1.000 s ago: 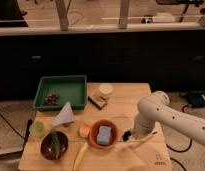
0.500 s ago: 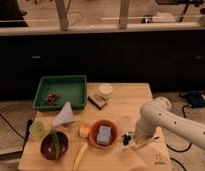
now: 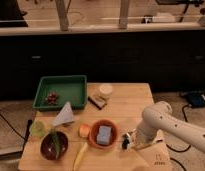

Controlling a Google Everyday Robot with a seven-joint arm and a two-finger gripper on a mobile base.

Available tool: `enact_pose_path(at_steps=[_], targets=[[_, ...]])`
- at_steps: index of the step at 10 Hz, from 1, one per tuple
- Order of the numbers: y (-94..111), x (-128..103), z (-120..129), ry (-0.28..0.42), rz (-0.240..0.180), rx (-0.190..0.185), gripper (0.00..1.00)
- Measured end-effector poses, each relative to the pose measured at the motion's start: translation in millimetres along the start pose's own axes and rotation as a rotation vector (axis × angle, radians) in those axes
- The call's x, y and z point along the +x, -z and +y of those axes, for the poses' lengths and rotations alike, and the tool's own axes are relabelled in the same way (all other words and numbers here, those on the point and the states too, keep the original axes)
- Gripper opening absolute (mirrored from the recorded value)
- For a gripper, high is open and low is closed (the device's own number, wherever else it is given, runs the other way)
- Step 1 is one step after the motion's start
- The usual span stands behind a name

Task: Place brush in table surface

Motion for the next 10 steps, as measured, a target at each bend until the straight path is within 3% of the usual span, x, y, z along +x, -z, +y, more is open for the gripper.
enact_pose_path(at_steps=[2,4,10], targets=[[-1.6,0.8,0.9,-0.001,-0.01,0.0,0.01],[-0.7,1.4,1.5,-0.003,-0.013,0.001,0.11],[5.7,0.7,0.6,0.006,-0.008,-0.006,0.72]])
